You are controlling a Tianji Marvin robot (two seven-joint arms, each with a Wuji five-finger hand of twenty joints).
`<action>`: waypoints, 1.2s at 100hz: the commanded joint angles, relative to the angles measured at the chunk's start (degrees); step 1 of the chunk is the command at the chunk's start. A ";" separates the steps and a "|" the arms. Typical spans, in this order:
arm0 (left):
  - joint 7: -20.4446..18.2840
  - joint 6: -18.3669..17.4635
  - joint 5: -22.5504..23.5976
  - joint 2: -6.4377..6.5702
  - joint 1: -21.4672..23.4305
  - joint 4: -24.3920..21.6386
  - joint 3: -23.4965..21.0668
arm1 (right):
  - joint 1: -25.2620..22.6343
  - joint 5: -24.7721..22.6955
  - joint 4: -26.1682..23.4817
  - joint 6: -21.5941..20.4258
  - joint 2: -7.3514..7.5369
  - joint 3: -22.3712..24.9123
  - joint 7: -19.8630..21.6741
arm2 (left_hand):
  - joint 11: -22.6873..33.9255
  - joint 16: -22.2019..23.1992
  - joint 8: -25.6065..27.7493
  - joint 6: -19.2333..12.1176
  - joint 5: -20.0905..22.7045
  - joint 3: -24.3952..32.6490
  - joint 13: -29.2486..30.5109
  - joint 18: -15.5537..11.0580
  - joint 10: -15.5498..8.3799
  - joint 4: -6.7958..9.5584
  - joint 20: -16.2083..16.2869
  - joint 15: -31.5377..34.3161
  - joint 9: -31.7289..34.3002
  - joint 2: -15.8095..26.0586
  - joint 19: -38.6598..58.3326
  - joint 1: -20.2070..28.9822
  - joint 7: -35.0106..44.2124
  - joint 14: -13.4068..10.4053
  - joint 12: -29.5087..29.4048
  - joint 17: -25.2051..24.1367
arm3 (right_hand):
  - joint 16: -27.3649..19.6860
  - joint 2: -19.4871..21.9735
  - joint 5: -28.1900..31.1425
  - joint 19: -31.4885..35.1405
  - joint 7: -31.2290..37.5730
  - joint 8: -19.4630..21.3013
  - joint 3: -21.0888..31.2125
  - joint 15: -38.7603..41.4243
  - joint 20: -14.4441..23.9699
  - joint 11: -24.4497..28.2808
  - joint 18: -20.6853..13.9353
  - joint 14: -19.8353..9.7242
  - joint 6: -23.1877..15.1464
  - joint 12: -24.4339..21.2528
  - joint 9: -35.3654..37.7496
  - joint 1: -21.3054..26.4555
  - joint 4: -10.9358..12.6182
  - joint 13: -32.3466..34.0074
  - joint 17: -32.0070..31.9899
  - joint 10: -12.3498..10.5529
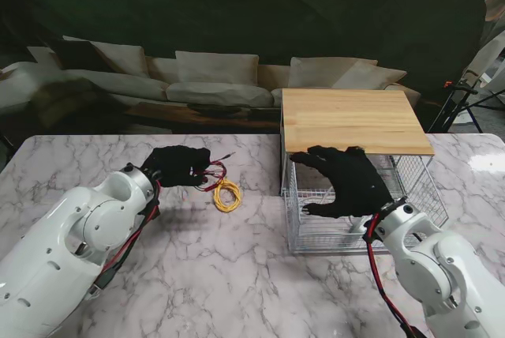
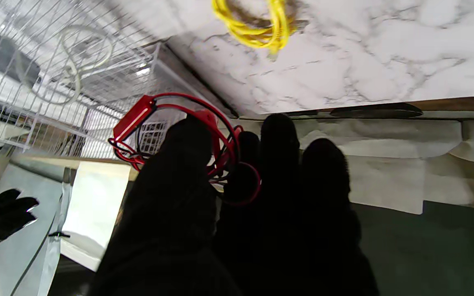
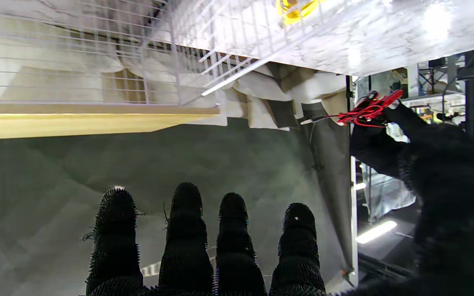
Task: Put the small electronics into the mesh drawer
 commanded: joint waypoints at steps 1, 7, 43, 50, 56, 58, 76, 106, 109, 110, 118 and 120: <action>-0.01 1.48 -1.88 -1.14 -0.37 -1.29 1.07 | 0.73 -0.40 0.39 -0.80 -0.55 -1.21 -0.58 | 1.18 -0.30 0.49 -0.73 3.30 6.32 1.45 -3.33 -0.33 1.30 -0.82 1.86 2.61 2.24 2.22 4.89 1.29 1.77 -0.12 1.76 | -1.66 -1.95 -1.87 -0.84 1.93 0.54 0.24 -0.26 -0.68 0.87 1.46 0.22 -3.04 0.50 -2.46 1.64 -1.63 -0.06 -0.29 -0.43; 0.80 3.43 -4.04 -1.49 -0.56 -1.69 2.13 | 1.93 -0.26 1.66 -1.25 -0.72 -3.03 -2.67 | 1.16 -0.25 0.62 -0.48 3.39 6.54 1.14 -3.09 -0.27 1.22 -0.88 1.84 2.55 2.21 2.04 4.89 1.11 2.74 -0.03 1.57 | -1.72 -2.61 -1.57 -0.49 4.50 1.79 -0.37 -0.01 -0.83 1.67 1.38 0.10 -4.33 0.75 -3.04 3.97 -1.36 0.07 -0.34 -0.59; 4.52 8.04 -11.80 -2.91 -2.17 -1.91 7.19 | 7.26 -2.26 5.83 0.05 -0.71 -9.36 -5.53 | 1.14 0.01 1.12 -0.26 3.56 6.80 1.13 -2.73 0.09 1.12 -0.78 2.37 2.68 2.02 2.18 4.90 0.68 2.65 0.15 1.75 | -2.14 -3.81 -5.38 0.94 -2.06 -2.85 6.71 0.33 -2.24 3.24 1.19 -0.28 -6.02 0.99 -6.03 8.14 -0.94 -1.11 -1.21 -1.32; 4.88 8.53 -12.42 -3.06 -2.46 -1.80 7.87 | 8.20 -2.07 6.67 0.65 -0.82 -10.51 -6.25 | 1.16 0.02 1.16 -0.26 3.57 6.76 1.14 -2.73 0.12 1.11 -0.76 2.44 2.71 2.01 2.22 4.90 0.64 2.50 0.19 1.74 | -2.16 -3.63 -5.51 1.11 -3.02 -3.41 7.15 0.34 -2.34 3.37 1.15 -0.37 -5.91 1.02 -6.30 7.81 -1.08 -1.26 -1.24 -1.22; 5.51 9.09 -13.78 -3.33 -2.67 -1.63 8.51 | 8.96 -1.92 7.38 1.34 -0.96 -11.52 -7.13 | 1.15 0.02 1.21 -0.16 3.62 6.90 1.11 -2.57 0.23 1.17 -0.74 2.48 2.68 1.94 2.22 4.89 0.58 2.56 0.22 1.67 | -2.16 -3.65 -4.96 1.50 -2.09 -2.77 7.74 0.53 -2.44 3.78 1.14 -0.41 -6.36 1.16 -6.35 7.71 -1.33 -1.16 -1.21 -1.14; 5.62 9.19 -13.92 -3.37 -2.75 -1.59 8.71 | 9.19 -1.85 7.59 1.53 -1.00 -11.82 -7.31 | 1.15 0.02 1.22 -0.15 3.63 6.89 1.11 -2.55 0.25 1.17 -0.73 2.50 2.67 1.96 2.23 4.89 0.56 2.54 0.23 1.65 | -2.16 -3.64 -4.89 1.71 -1.34 -2.27 8.00 0.62 -2.51 3.94 1.17 -0.39 -6.55 1.20 -6.39 7.59 -1.46 -1.10 -1.17 -1.10; 6.78 9.63 -14.56 -3.75 -3.65 -0.90 10.46 | 11.52 -0.61 10.14 3.80 -1.61 -14.85 -10.31 | 1.17 0.00 1.35 -0.13 3.65 6.78 1.16 -2.63 0.30 1.16 -0.68 2.63 2.67 2.09 2.31 4.90 0.47 2.43 0.29 1.64 | -1.90 -3.82 -1.86 3.39 8.83 2.29 8.74 1.67 -3.15 5.27 1.02 -0.57 -8.16 1.66 -6.09 8.08 -1.56 -0.19 -0.68 -0.88; 7.80 10.05 -15.26 -4.08 -3.95 -0.58 11.68 | 13.93 0.97 13.20 5.96 -2.27 -17.91 -12.84 | 1.21 -0.11 1.59 0.00 3.66 6.89 1.06 -2.39 0.48 1.29 -0.61 2.73 2.63 2.03 2.45 4.89 0.26 2.30 0.35 1.59 | -1.28 -3.00 3.41 5.42 22.61 16.27 10.49 3.49 -4.08 8.08 1.26 -1.10 -12.38 2.74 -5.97 10.15 -1.80 0.78 -0.24 -1.27; 7.87 10.09 -15.30 -4.10 -3.97 -0.55 11.74 | 14.09 1.13 13.47 6.16 -2.35 -18.15 -13.16 | 1.21 -0.11 1.61 0.00 3.66 6.79 1.08 -2.40 0.47 1.25 -0.61 2.75 2.60 2.08 2.46 4.90 0.25 2.35 0.36 1.58 | -1.17 -2.68 4.06 5.59 24.29 17.70 10.44 3.74 -4.12 8.45 1.31 -1.21 -13.13 2.88 -5.85 10.51 -1.88 0.91 -0.18 -1.36; 7.88 10.11 -15.35 -4.11 -3.97 -0.54 11.76 | 14.13 1.21 13.55 6.21 -2.37 -18.22 -13.22 | 1.22 -0.11 1.61 0.00 3.66 6.83 1.08 -2.40 0.46 1.27 -0.61 2.76 2.61 2.11 2.46 4.90 0.25 2.36 0.37 1.59 | -1.15 -2.59 4.25 5.62 24.73 18.06 10.46 3.79 -4.14 8.54 1.30 -1.24 -13.33 2.91 -5.84 10.64 -1.89 0.90 -0.20 -1.33; 8.12 10.14 -15.56 -4.17 -3.94 -0.49 11.92 | 14.35 1.78 13.94 6.69 -2.54 -18.65 -13.59 | 1.24 -0.11 1.64 0.05 3.65 6.86 1.12 -2.35 0.52 1.30 -0.59 2.81 2.63 1.99 2.51 4.90 0.21 2.35 0.38 1.59 | -0.98 -1.81 6.23 5.86 29.04 20.85 10.60 4.30 -4.28 9.19 1.57 -1.28 -14.85 3.14 -5.81 11.74 -2.09 0.79 -0.29 -1.20; 8.10 10.17 -15.60 -4.17 -3.92 -0.51 11.94 | 14.40 1.88 14.01 6.77 -2.56 -18.73 -13.63 | 1.24 -0.11 1.65 0.06 3.64 6.85 1.13 -2.35 0.49 1.30 -0.58 2.83 2.64 2.04 2.53 4.90 0.20 2.31 0.38 1.62 | -0.95 -1.66 6.74 5.86 29.76 21.20 10.68 4.40 -4.31 9.34 1.79 -1.26 -15.10 3.20 -5.70 11.92 -2.13 0.82 -0.35 -1.21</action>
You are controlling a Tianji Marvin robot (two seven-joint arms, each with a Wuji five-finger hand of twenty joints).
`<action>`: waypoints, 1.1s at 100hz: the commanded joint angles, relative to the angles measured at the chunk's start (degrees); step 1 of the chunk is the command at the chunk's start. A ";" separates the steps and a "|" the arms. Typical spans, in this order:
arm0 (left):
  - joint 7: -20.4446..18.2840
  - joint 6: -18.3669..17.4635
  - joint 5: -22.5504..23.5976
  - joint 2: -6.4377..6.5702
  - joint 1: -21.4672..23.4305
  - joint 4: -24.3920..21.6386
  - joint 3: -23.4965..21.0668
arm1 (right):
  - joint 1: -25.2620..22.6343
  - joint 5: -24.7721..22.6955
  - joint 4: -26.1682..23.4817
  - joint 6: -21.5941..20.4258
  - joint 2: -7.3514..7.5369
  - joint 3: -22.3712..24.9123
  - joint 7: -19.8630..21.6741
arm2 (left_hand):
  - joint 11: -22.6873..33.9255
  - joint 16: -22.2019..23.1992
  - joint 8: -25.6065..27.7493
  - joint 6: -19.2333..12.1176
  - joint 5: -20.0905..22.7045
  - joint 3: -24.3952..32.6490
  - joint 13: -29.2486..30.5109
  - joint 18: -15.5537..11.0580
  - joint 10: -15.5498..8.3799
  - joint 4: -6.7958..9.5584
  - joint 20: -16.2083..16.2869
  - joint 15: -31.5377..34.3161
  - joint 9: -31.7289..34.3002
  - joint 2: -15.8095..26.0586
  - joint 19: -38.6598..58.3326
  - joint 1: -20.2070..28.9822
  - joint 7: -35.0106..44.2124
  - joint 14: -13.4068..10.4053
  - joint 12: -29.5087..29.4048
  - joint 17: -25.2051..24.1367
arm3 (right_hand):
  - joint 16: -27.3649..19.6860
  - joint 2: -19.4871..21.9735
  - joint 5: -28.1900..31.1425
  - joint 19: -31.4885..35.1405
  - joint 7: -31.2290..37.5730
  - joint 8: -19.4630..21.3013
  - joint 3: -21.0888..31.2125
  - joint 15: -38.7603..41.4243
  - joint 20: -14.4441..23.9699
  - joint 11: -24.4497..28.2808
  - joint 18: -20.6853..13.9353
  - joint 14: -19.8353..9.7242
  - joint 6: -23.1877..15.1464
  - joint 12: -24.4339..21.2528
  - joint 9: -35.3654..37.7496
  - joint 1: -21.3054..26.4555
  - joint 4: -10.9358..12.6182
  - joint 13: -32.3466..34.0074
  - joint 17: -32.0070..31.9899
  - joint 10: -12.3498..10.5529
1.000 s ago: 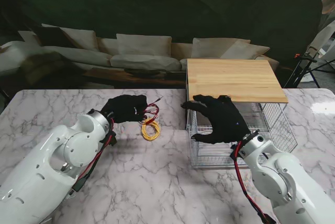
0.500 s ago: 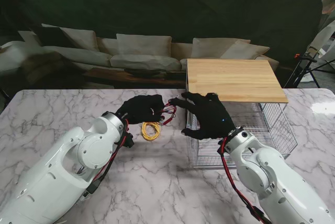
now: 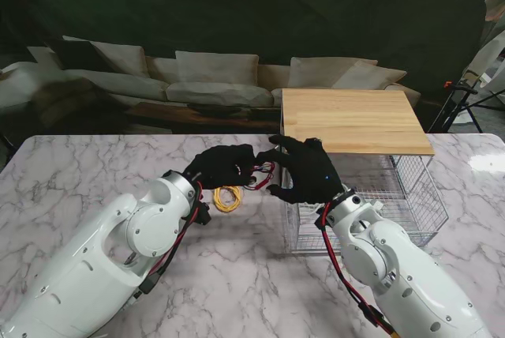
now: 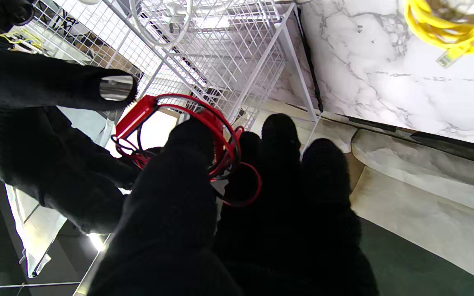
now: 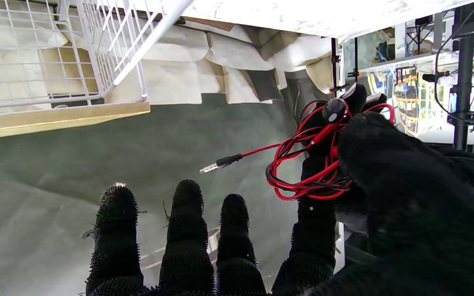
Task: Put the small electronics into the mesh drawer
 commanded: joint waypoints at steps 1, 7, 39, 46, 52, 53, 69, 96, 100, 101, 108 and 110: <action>-0.50 0.32 -0.32 -0.40 -0.09 0.07 0.31 | 0.07 0.34 0.45 0.52 -0.44 -0.30 -0.12 | 1.24 -0.09 0.95 0.00 3.56 5.45 1.13 -2.46 -0.10 1.30 -0.56 1.85 2.64 2.16 2.54 4.78 0.21 2.05 0.38 1.52 | -0.07 -0.01 1.84 0.40 2.42 1.93 1.73 0.97 -0.82 1.59 1.73 -0.91 -3.47 0.49 -1.41 2.05 -1.55 0.81 -0.42 -0.55; -0.12 0.42 -0.73 -0.52 -0.02 0.12 0.43 | 0.19 0.88 0.56 1.00 -0.56 -0.57 -0.13 | 1.26 -0.08 0.99 0.01 3.56 5.41 1.17 -2.43 0.02 1.30 -0.54 1.93 2.69 2.18 2.62 4.77 0.18 2.17 0.37 1.57 | 0.06 -0.18 3.11 0.57 4.27 2.67 2.15 1.35 -0.83 2.12 2.69 -0.88 -3.72 0.69 -0.89 2.75 -1.58 1.01 -0.25 -0.59; 0.67 0.65 -2.49 -0.85 0.19 0.13 0.85 | 1.18 3.65 2.37 1.89 -1.49 -2.06 -2.62 | 1.30 -0.10 1.09 0.01 3.60 5.59 1.25 -2.41 0.18 1.36 -0.52 2.11 2.76 2.05 2.80 4.78 0.10 2.18 0.38 1.70 | 1.23 6.85 15.20 1.24 19.03 -2.73 -4.28 4.41 -1.70 7.31 3.08 -2.04 -5.56 3.17 4.64 10.76 -6.99 2.74 -0.02 -1.74; 0.76 0.63 -2.63 -0.87 0.28 0.08 0.84 | 1.15 3.98 2.42 1.83 -1.57 -2.09 -2.80 | 1.27 -0.13 1.11 0.01 3.60 5.56 1.22 -2.51 0.20 1.31 -0.53 2.09 2.72 2.09 2.81 4.78 0.09 2.17 0.37 1.73 | 1.71 8.72 17.43 1.15 19.40 -4.65 -4.97 5.13 -1.79 7.92 3.31 -2.39 -1.91 3.81 5.67 11.15 -6.91 3.08 -0.25 -1.79; 0.94 0.60 -2.99 -0.94 0.38 0.09 0.84 | 1.09 4.27 2.37 1.85 -1.63 -2.04 -2.83 | 1.23 -0.15 1.13 0.05 3.57 5.55 1.20 -2.44 0.21 1.34 -0.56 2.08 2.63 2.14 2.78 4.78 0.07 2.19 0.36 1.67 | 2.18 10.38 20.45 0.73 20.10 -6.95 -4.65 5.76 -2.04 8.93 3.61 -2.66 2.48 4.87 6.99 11.85 -7.29 3.43 -0.77 -2.11; 0.97 0.61 -3.06 -0.96 0.39 0.09 0.85 | 1.08 4.29 2.36 1.76 -1.61 -2.00 -2.77 | 1.22 -0.17 1.12 0.13 3.48 5.57 1.09 -2.41 0.21 1.34 -0.56 2.03 2.59 2.20 2.75 4.78 0.01 2.19 0.36 1.62 | 2.25 10.60 20.88 0.58 20.20 -7.22 -4.55 5.85 -2.12 9.08 3.72 -2.76 3.04 5.04 7.33 11.89 -7.39 3.51 -0.94 -2.32; 1.94 0.68 -2.70 -1.12 0.76 0.03 0.85 | 0.73 4.07 2.14 -0.06 -1.49 -1.38 -2.84 | 0.69 -1.90 -0.74 1.15 -0.84 -0.23 -3.12 -0.35 2.28 1.44 -1.39 -1.88 -2.78 6.02 -1.35 4.69 -5.35 3.57 -1.28 -2.61 | 4.82 14.13 24.07 -0.43 22.11 -5.56 -2.06 8.96 -2.78 12.86 3.80 -4.13 13.28 10.69 14.35 13.24 -8.40 5.29 -1.86 -5.56; 1.53 2.69 1.32 -0.71 1.04 -0.28 -0.17 | -0.67 4.34 0.85 -1.62 -1.81 0.61 -5.04 | 4.94 -5.68 -31.02 4.05 -9.28 -6.08 -19.11 5.09 8.35 0.58 -3.64 -8.39 -24.92 14.46 -11.67 -3.95 -39.44 8.38 -22.58 -18.16 | 8.51 15.66 22.84 0.12 23.26 -0.72 -1.13 13.98 -1.43 14.27 0.58 -7.09 16.27 22.07 19.40 14.43 -7.42 7.44 -1.34 -10.90; 1.82 2.23 2.25 -0.69 1.04 0.00 -0.49 | -1.16 4.27 0.16 -1.46 -1.72 1.23 -4.52 | 2.90 -7.21 -36.74 4.37 -7.97 -6.53 -21.07 6.63 8.07 0.47 -5.13 -9.62 -26.94 15.82 -14.51 -4.56 -43.75 8.35 -24.64 -20.85 | 8.67 15.68 22.82 0.36 23.28 -0.69 -1.30 14.30 -1.22 14.38 0.46 -7.22 16.16 22.53 19.61 14.43 -7.39 7.56 -1.08 -10.99; 1.93 2.10 2.41 -0.69 1.04 0.08 -0.58 | -1.26 4.32 0.04 -1.44 -1.72 1.35 -4.44 | 2.58 -7.83 -38.70 4.35 -7.98 -6.59 -21.51 6.95 8.04 0.42 -5.57 -9.77 -27.48 16.05 -14.97 -4.76 -44.01 8.33 -25.32 -21.47 | 8.69 15.68 22.81 0.35 23.28 -0.69 -1.29 14.35 -1.21 14.42 0.44 -7.24 16.19 22.60 19.63 14.47 -7.38 7.62 -1.12 -10.95; 2.15 1.78 3.00 -0.62 1.31 0.13 -1.34 | -1.93 4.38 -0.71 -1.21 -1.72 2.22 -4.39 | -0.09 -10.03 -43.13 4.49 -7.39 -6.73 -23.87 9.53 8.10 0.27 -7.49 -11.75 -29.78 16.79 -18.26 -5.48 -46.96 8.99 -27.75 -25.24 | 8.94 15.44 23.05 0.67 23.38 -0.72 -1.19 14.89 -0.97 14.68 0.20 -7.39 16.38 23.16 19.99 14.57 -7.27 8.10 -0.74 -10.74; 2.10 1.75 3.22 -0.58 1.40 0.12 -1.58 | -2.12 4.32 -0.88 -1.16 -1.72 2.50 -4.44 | -0.46 -10.55 -43.67 4.51 -6.97 -6.74 -24.10 10.01 8.01 0.25 -7.94 -12.10 -29.85 17.00 -18.92 -5.51 -47.44 8.99 -28.14 -25.79 | 8.98 15.42 23.06 0.71 23.38 -0.74 -1.15 14.95 -0.93 14.68 0.16 -7.47 16.40 23.22 20.01 14.57 -7.25 8.11 -0.72 -10.68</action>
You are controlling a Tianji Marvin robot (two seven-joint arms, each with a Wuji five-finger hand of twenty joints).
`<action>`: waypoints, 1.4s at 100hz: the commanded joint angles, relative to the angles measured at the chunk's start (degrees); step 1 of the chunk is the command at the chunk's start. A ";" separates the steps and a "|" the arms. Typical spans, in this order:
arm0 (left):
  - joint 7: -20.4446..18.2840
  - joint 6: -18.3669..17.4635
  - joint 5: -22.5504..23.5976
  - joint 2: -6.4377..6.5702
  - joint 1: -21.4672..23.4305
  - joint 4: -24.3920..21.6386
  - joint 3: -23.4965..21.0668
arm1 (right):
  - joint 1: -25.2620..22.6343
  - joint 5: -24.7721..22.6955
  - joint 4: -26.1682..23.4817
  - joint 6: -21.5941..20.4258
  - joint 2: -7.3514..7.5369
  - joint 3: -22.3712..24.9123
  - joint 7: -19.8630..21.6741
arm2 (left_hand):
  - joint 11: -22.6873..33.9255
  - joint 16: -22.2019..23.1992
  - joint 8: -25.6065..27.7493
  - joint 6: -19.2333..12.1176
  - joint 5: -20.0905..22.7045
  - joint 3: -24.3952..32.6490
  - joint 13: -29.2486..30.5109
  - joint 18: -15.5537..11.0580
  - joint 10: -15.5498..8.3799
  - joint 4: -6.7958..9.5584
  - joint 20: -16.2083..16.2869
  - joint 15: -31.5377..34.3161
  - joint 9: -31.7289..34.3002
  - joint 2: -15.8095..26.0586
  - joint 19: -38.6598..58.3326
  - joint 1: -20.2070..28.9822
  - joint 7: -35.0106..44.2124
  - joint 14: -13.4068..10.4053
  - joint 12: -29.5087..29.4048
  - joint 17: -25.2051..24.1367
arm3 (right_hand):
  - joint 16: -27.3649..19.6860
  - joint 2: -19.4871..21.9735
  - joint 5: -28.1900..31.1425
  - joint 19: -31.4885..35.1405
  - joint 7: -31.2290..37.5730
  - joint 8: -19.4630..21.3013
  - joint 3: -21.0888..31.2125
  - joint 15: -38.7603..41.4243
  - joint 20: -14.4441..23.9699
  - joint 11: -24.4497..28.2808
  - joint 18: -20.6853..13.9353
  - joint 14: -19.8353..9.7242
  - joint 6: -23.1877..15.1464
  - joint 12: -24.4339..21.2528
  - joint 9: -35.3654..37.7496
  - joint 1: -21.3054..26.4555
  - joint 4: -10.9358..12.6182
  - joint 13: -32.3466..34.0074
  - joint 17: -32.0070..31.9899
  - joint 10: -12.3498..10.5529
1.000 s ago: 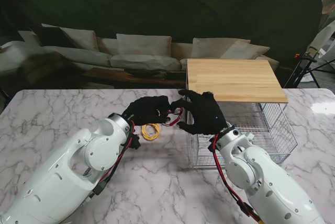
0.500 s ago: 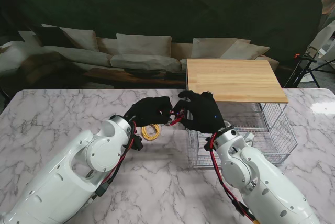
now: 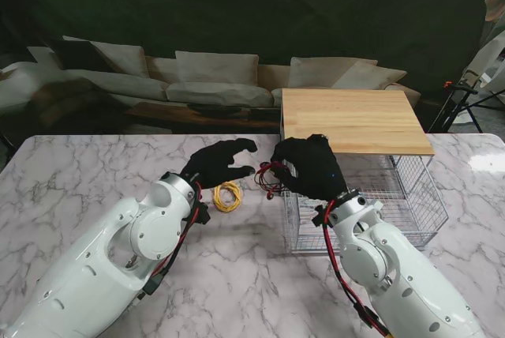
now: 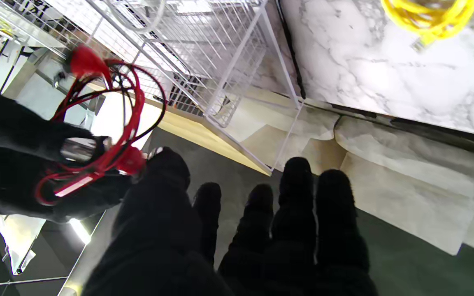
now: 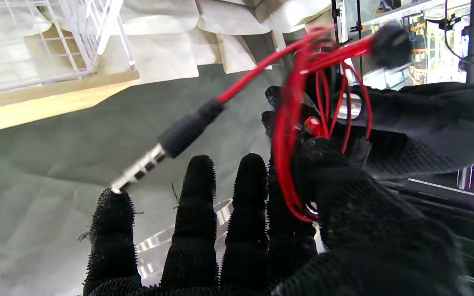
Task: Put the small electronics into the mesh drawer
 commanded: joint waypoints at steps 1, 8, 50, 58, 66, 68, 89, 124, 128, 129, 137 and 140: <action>-0.31 -0.28 0.09 0.34 0.15 0.12 -0.78 | -0.84 -0.10 -1.07 0.46 0.05 0.71 -0.02 | -1.86 -1.74 -2.58 0.88 1.30 -0.82 -2.01 2.24 0.17 0.25 -1.83 -2.28 -2.51 2.79 -2.76 -0.14 -2.58 0.75 -1.65 -2.80 | 1.13 3.45 1.98 0.43 3.45 1.04 2.19 1.02 0.78 1.33 -1.61 -1.90 0.26 0.82 0.56 3.48 0.02 1.08 0.02 -1.30; -0.39 -0.85 1.63 0.55 0.40 0.34 -1.68 | -1.70 -0.49 -1.91 0.75 0.12 2.07 -0.12 | -2.46 -3.17 -3.40 0.48 1.76 -0.98 -3.49 3.35 -0.43 0.09 -2.99 -3.62 -2.59 3.53 -4.71 -0.61 -3.55 1.12 -2.19 -4.56 | 1.24 3.24 2.09 0.62 3.50 1.00 2.38 1.25 0.92 1.27 -1.64 -1.83 0.43 1.00 0.64 3.43 0.10 1.20 0.21 -1.12; -12.87 -1.03 6.89 3.31 -1.37 3.57 -4.32 | -9.83 -4.47 -6.79 4.45 0.97 12.92 1.88 | -10.66 -12.93 1.23 -1.71 9.05 -1.37 -11.51 7.19 -0.50 -0.98 -9.89 -12.39 -5.49 4.20 -20.95 -5.31 -4.97 0.91 -8.79 -10.70 | 0.15 2.62 2.71 2.45 2.09 -0.12 2.37 -0.97 2.52 -2.66 -2.74 -0.90 -2.00 -0.76 0.05 2.14 0.03 0.56 2.11 -0.87; -14.64 -0.90 7.62 3.68 -2.55 4.97 -3.54 | -11.53 -4.89 -7.34 5.89 1.03 14.20 2.34 | -12.66 -15.05 -4.23 -0.87 8.89 -1.65 -13.42 7.03 0.42 -0.93 -11.21 -13.32 -8.98 5.53 -23.77 -6.92 -8.76 1.51 -11.51 -10.88 | -0.28 2.66 2.83 1.96 1.51 -0.23 1.84 -1.98 2.64 -3.56 -2.55 -0.50 -2.83 -1.25 0.10 2.19 0.01 0.66 1.75 -0.57; -14.80 -0.90 7.99 3.74 -3.51 6.58 -2.59 | -12.88 -5.14 -7.19 7.11 1.03 14.92 2.30 | -13.62 -15.95 -8.15 0.15 5.69 -1.68 -15.13 6.31 1.36 -0.92 -11.99 -13.61 -13.00 5.70 -25.37 -7.69 -11.78 1.61 -13.59 -10.91 | -0.49 2.68 2.85 1.73 1.08 -0.12 1.33 -2.61 2.75 -4.48 -2.51 -0.31 -3.23 -1.88 0.16 2.30 0.05 0.74 1.64 -0.44; -14.73 -0.73 7.93 3.72 -3.70 6.90 -2.33 | -13.13 -5.24 -7.04 7.36 1.05 15.04 2.30 | -13.71 -16.08 -9.12 0.36 5.21 -1.62 -15.40 6.17 1.54 -0.86 -12.17 -13.59 -13.64 5.67 -25.77 -7.88 -12.68 1.58 -14.10 -10.93 | -0.51 2.69 2.84 1.67 1.01 -0.11 1.26 -2.69 2.76 -4.63 -2.56 -0.29 -3.31 -1.98 0.13 2.31 0.06 0.73 1.56 -0.42; -16.45 -1.33 10.23 4.15 -4.73 8.00 -1.22 | -14.97 -6.61 -5.81 8.55 1.71 15.83 5.63 | -14.20 -16.51 -15.00 2.40 -2.83 -1.60 -16.38 4.86 3.06 -0.72 -12.61 -13.37 -17.77 5.43 -27.19 -9.33 -18.99 1.89 -16.68 -10.43 | -0.94 2.94 2.32 -0.22 -1.33 -0.34 -0.86 -4.54 2.86 -6.73 -2.28 0.43 -6.27 -3.77 0.99 1.30 0.46 0.65 0.54 0.08; -17.80 -1.23 9.67 4.38 -6.00 9.54 0.28 | -14.76 -9.19 -5.09 10.04 3.14 14.72 14.71 | -14.16 -17.17 -18.31 4.82 -5.32 -1.54 -19.49 -1.60 3.24 -0.73 -12.97 -13.62 -16.67 4.62 -26.67 -9.42 -20.54 1.83 -16.34 -10.85 | -2.18 -7.90 -14.40 -4.43 -38.47 -22.32 -1.09 -9.80 3.93 -16.39 -0.02 3.78 -0.45 -16.80 -4.85 -12.22 5.22 -0.78 -0.06 5.23; -17.81 -1.20 9.48 4.37 -5.98 9.56 0.31 | -14.65 -9.23 -5.20 10.55 3.17 14.56 15.18 | -14.10 -17.19 -18.49 4.79 -5.31 -1.46 -19.44 -1.73 3.17 -0.72 -12.99 -13.47 -16.64 4.62 -26.34 -9.30 -20.49 1.83 -16.33 -10.87 | -2.21 -9.10 -16.36 -4.70 -39.31 -22.86 -1.84 -10.08 3.92 -17.05 0.49 4.14 0.21 -17.39 -6.09 -13.84 4.95 -1.22 -0.20 5.61; -17.79 -1.21 9.40 4.36 -5.96 9.56 0.30 | -14.64 -9.29 -5.24 10.66 3.19 14.55 15.34 | -14.09 -17.19 -18.52 4.77 -5.27 -1.48 -19.44 -1.74 3.16 -0.73 -12.99 -13.44 -16.60 4.60 -26.26 -9.32 -20.46 1.82 -16.33 -10.89 | -2.21 -9.35 -16.68 -4.73 -39.43 -22.95 -2.09 -10.13 3.93 -17.14 0.55 4.21 0.39 -17.49 -6.30 -14.38 4.86 -1.29 -0.20 5.73; -17.66 -1.51 9.37 4.36 -5.91 9.57 0.33 | -14.49 -9.65 -5.42 11.14 3.30 14.50 16.29 | -14.09 -17.27 -18.80 4.83 -5.25 -1.49 -19.57 -1.78 3.25 -0.74 -13.08 -13.33 -16.65 4.60 -25.71 -9.35 -20.35 1.84 -16.32 -11.14 | -2.07 -11.81 -19.17 -5.33 -40.12 -24.26 -3.05 -10.61 4.27 -16.98 1.05 4.63 1.98 -18.67 -8.42 -19.71 4.16 -2.10 -0.54 6.72; -17.56 -1.63 9.55 4.35 -5.94 9.62 0.37 | -14.51 -10.03 -5.73 11.49 3.41 14.57 17.29 | -14.04 -17.28 -18.87 4.86 -5.17 -1.45 -19.51 -1.79 3.24 -0.74 -13.11 -13.26 -16.54 4.58 -25.51 -9.24 -20.28 1.87 -16.30 -11.12 | -2.08 -11.77 -19.78 -5.34 -40.35 -24.48 -3.67 -10.76 4.35 -17.16 1.09 4.79 2.68 -18.86 -9.17 -20.95 3.84 -2.43 -0.50 7.12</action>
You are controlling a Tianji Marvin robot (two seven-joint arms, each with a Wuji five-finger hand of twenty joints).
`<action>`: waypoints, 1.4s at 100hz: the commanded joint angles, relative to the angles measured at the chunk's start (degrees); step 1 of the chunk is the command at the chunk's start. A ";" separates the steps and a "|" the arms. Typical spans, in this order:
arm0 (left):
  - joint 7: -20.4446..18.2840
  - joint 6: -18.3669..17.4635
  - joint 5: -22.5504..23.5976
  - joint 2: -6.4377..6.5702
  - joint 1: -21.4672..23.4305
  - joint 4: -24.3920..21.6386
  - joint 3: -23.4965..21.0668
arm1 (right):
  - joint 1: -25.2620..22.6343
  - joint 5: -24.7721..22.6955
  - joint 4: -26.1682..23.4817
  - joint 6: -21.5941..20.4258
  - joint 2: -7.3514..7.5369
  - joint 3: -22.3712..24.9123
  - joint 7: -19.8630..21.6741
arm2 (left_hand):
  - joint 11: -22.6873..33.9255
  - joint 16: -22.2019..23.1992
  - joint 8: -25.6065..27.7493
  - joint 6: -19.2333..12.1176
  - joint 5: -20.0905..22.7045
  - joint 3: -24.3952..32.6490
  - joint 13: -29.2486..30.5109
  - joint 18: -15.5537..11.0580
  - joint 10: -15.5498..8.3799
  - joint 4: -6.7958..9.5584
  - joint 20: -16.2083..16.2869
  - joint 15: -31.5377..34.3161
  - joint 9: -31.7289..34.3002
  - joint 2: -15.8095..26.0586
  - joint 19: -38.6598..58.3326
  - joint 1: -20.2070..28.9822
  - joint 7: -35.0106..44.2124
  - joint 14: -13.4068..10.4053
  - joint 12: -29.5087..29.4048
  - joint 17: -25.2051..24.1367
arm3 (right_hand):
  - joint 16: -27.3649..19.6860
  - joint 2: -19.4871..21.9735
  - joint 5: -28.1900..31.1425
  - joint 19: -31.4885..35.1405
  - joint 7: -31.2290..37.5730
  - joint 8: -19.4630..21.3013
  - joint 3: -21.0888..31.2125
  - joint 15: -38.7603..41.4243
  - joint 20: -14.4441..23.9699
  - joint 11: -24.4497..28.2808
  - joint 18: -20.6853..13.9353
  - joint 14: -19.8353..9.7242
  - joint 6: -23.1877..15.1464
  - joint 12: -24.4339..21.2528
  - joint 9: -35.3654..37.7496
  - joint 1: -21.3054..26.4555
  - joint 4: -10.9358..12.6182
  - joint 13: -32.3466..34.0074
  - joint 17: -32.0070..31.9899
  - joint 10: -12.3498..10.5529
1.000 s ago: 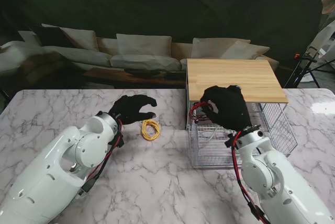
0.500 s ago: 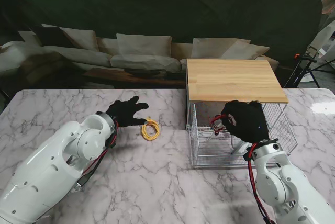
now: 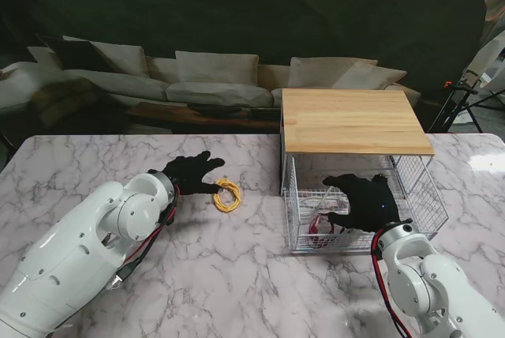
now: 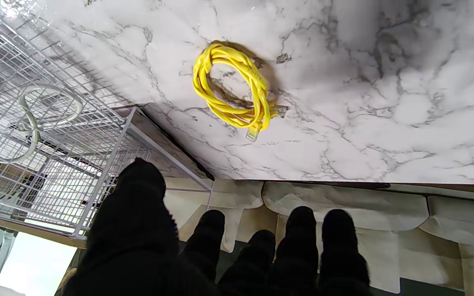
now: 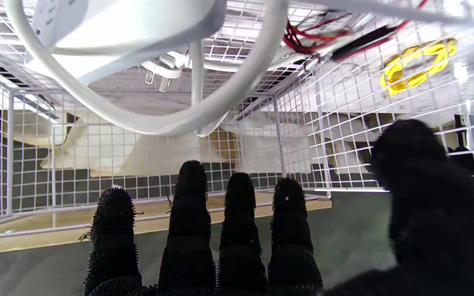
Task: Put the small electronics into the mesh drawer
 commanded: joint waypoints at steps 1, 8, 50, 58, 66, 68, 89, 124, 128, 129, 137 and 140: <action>-0.64 -0.38 0.22 0.07 -0.09 0.16 0.20 | -0.05 -0.78 -0.60 0.89 0.21 0.06 1.96 | -0.54 -0.58 -0.92 1.40 -2.16 -0.78 -2.00 -1.14 0.98 -0.74 -1.08 -0.40 -1.59 0.48 0.01 -0.47 -0.97 0.40 -0.93 -1.03 | -0.55 -1.37 -2.74 -1.25 -1.12 -1.84 -2.60 -1.92 1.08 -0.59 1.89 1.05 2.45 -0.87 -2.63 -3.72 -0.75 -2.28 -1.19 1.32; -0.78 -0.22 -0.05 0.07 -0.28 0.29 0.41 | 0.28 -0.99 -0.30 1.19 0.20 -0.11 1.57 | -0.56 -0.63 -1.05 1.41 -1.90 -0.78 -2.05 -1.21 0.92 -0.74 -1.19 -0.32 -1.63 0.43 0.36 -0.38 -0.78 0.30 -0.92 -1.20 | -0.48 -1.27 -2.81 -1.29 -1.20 -2.16 -4.19 -1.96 1.39 -0.36 2.17 1.28 3.24 -1.10 -3.43 -4.85 -1.04 -2.45 -1.24 1.82; -0.82 0.62 -3.39 -0.36 -7.44 6.48 7.96 | -0.79 1.75 -2.40 -2.25 -0.54 1.79 -2.23 | -1.06 0.60 -4.87 2.23 -6.00 -0.42 2.60 -2.52 1.61 -0.38 -0.82 2.25 -4.56 -2.25 7.60 2.54 -3.67 -1.38 -2.04 1.31 | -1.99 9.60 -3.20 -1.96 -1.62 -0.59 -9.99 -3.97 2.33 -0.10 1.07 1.31 3.72 -2.66 -6.37 -2.71 2.09 -5.09 -2.66 3.19; -0.73 1.01 -4.57 -0.60 -10.18 9.02 10.90 | -0.93 2.07 -2.61 -3.03 -0.67 1.78 -3.27 | -1.55 0.77 -5.84 2.51 -7.66 -0.42 2.98 -2.44 1.90 -0.32 -0.82 2.45 -6.02 -2.84 8.50 2.68 -4.30 -1.56 -2.56 1.56 | -2.01 9.63 -3.06 -1.99 -1.66 -0.42 -10.00 -3.96 2.34 -0.03 1.04 1.30 3.78 -2.64 -6.32 -2.44 2.20 -5.01 -2.67 3.20; -0.59 0.91 -5.17 -0.80 -12.73 11.37 13.67 | -1.13 2.15 -2.90 -3.70 -0.72 1.82 -3.71 | -1.58 0.91 -8.49 2.51 -7.82 -0.38 2.51 -2.56 1.87 -0.27 -1.35 2.28 -7.14 -2.79 9.63 2.41 -4.27 -1.68 -3.60 0.71 | -2.05 9.54 -2.93 -2.01 -1.69 -0.26 -10.11 -4.00 2.34 0.03 1.10 1.24 3.87 -2.61 -6.22 -2.45 2.25 -5.01 -2.66 3.21; -0.62 0.83 -5.14 -0.83 -13.27 11.88 14.28 | -1.13 2.21 -2.89 -3.85 -0.75 1.78 -3.94 | -1.65 0.84 -8.58 2.47 -7.82 -0.44 2.12 -2.54 1.71 -0.29 -1.48 2.10 -7.42 -2.73 9.46 2.24 -4.27 -1.65 -3.67 0.46 | -2.04 9.54 -2.85 -2.00 -1.68 -0.22 -10.09 -3.97 2.34 0.07 1.11 1.24 3.84 -2.59 -6.14 -2.38 2.27 -4.92 -2.64 3.20; 1.67 -0.37 -5.17 -1.64 -17.42 16.25 19.01 | -0.52 2.99 -2.19 -5.15 -0.89 1.28 -5.09 | -1.62 -0.17 -9.15 2.32 -7.89 -0.45 -0.23 -2.40 1.32 -0.35 -2.76 0.74 -7.83 -2.53 7.60 1.68 -4.25 -1.44 -4.08 -0.69 | -2.01 9.23 -1.96 -1.95 -1.32 0.40 -10.08 -3.77 2.34 0.46 0.98 1.24 3.92 -2.35 -5.88 -2.34 2.39 -4.48 -2.49 3.19; 4.67 -0.98 -10.75 -4.21 -24.63 25.68 28.29 | 1.80 4.33 0.12 -5.94 -1.09 -0.60 -6.47 | -1.45 -0.58 -12.52 2.46 -7.83 -0.54 -0.99 -3.62 1.78 -0.32 -3.03 1.43 -7.83 -3.21 7.78 0.73 -5.14 -2.74 -3.89 -0.71 | -1.86 8.67 -1.22 -1.71 -0.92 1.50 -9.65 -3.32 2.28 1.06 0.98 0.87 4.05 -1.94 -5.89 -2.70 2.50 -4.25 -2.47 3.16; 4.89 -0.92 -11.73 -4.61 -25.20 26.71 29.12 | 1.92 4.38 0.27 -6.09 -1.09 -0.67 -6.55 | -1.49 -0.53 -12.80 2.44 -7.78 -0.48 -0.89 -3.77 1.71 -0.32 -2.92 1.57 -7.85 -3.32 8.06 0.73 -5.11 -2.87 -3.90 -0.60 | -1.82 8.62 -1.15 -1.69 -0.89 1.60 -9.60 -3.24 2.27 1.14 0.99 0.93 3.97 -1.90 -5.81 -2.77 2.49 -4.17 -2.47 3.13; 4.97 -0.92 -11.92 -4.71 -25.34 26.97 29.32 | 1.94 4.38 0.29 -6.14 -1.08 -0.67 -6.54 | -1.49 -0.52 -12.85 2.48 -7.78 -0.44 -0.85 -3.79 1.70 -0.31 -2.89 1.61 -7.84 -3.33 8.15 0.78 -5.09 -2.92 -3.90 -0.57 | -1.82 8.63 -1.10 -1.69 -0.87 1.62 -9.59 -3.25 2.26 1.14 1.00 0.96 3.97 -1.90 -5.85 -2.79 2.49 -4.22 -2.48 3.10; 5.98 -1.25 -12.50 -5.43 -26.41 28.96 30.95 | 2.05 4.32 0.48 -6.44 -1.06 -0.69 -6.62 | -1.12 -0.17 -14.29 3.37 -7.75 -0.31 -0.12 -4.14 1.69 -0.30 -2.23 2.33 -7.71 -3.51 9.89 1.09 -5.17 -3.25 -3.09 -0.16 | -1.79 8.63 -0.96 -1.63 -0.83 1.82 -9.47 -3.15 2.24 1.21 1.02 0.89 4.00 -1.84 -5.81 -2.89 2.49 -4.15 -2.45 3.12; 6.49 -1.38 -12.90 -5.77 -26.67 29.70 31.34 | 2.07 4.31 0.53 -6.62 -1.05 -0.66 -6.65 | -0.92 0.17 -16.69 4.37 -7.70 -0.22 0.64 -4.35 1.60 -0.25 -2.08 2.83 -7.38 -3.59 10.89 1.46 -5.65 -3.59 -1.81 0.32 | -1.78 8.52 -0.94 -1.61 -0.83 1.90 -9.43 -3.14 2.23 1.22 1.01 0.87 4.02 -1.83 -5.78 -2.93 2.48 -4.16 -2.44 3.08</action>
